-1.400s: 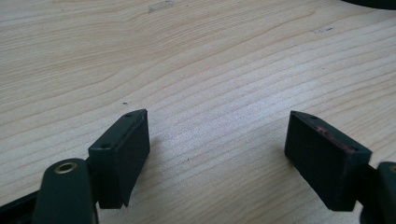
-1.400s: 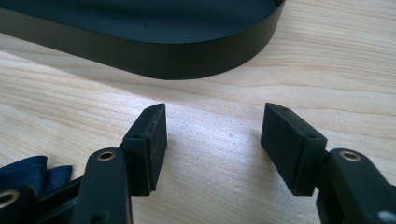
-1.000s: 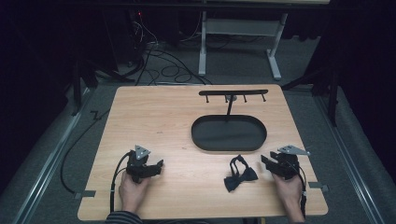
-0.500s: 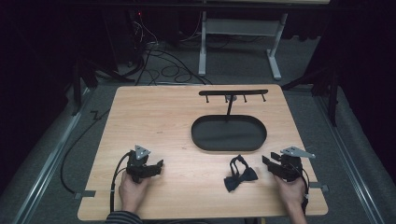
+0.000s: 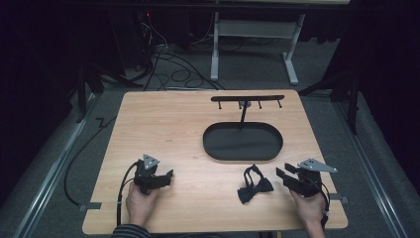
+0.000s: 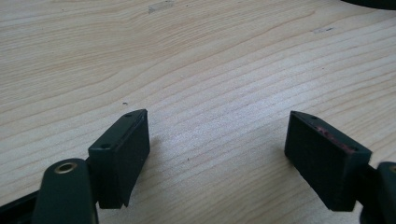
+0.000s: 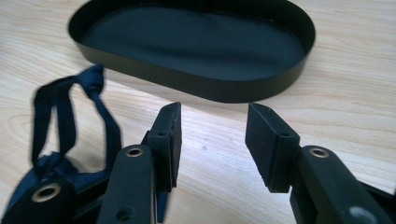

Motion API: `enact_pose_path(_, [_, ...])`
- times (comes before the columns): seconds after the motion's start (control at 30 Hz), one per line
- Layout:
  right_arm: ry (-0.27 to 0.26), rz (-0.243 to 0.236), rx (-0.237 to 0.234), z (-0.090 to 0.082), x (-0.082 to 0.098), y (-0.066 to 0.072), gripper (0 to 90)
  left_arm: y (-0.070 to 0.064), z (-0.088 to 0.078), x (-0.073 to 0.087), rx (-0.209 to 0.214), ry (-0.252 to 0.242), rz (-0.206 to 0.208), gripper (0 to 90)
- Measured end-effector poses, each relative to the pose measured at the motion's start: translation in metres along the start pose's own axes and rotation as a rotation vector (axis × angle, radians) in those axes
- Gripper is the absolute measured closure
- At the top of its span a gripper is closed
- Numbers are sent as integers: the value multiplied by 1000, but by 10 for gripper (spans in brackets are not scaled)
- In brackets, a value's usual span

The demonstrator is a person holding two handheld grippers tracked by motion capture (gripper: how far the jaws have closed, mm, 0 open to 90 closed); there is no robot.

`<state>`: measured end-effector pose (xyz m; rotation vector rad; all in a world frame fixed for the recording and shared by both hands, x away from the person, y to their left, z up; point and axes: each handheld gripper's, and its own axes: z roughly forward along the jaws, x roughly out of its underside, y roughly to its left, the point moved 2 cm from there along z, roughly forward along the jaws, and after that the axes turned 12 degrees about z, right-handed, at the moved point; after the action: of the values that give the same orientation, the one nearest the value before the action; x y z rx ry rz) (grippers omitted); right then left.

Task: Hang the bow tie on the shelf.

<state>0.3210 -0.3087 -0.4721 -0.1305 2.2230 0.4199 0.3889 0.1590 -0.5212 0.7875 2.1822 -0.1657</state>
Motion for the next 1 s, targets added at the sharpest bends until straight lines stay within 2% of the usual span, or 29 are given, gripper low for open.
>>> enact_pose_path(0.57, [7, -41, -85, -4, -1, 27, 586, 0, 0, 0, 0, 0, 0, 226])
enact_pose_path(1.0, [27, -55, -132, 6, -1, 40, 594, 0, 0, 0, 0, 0, 0, 226])
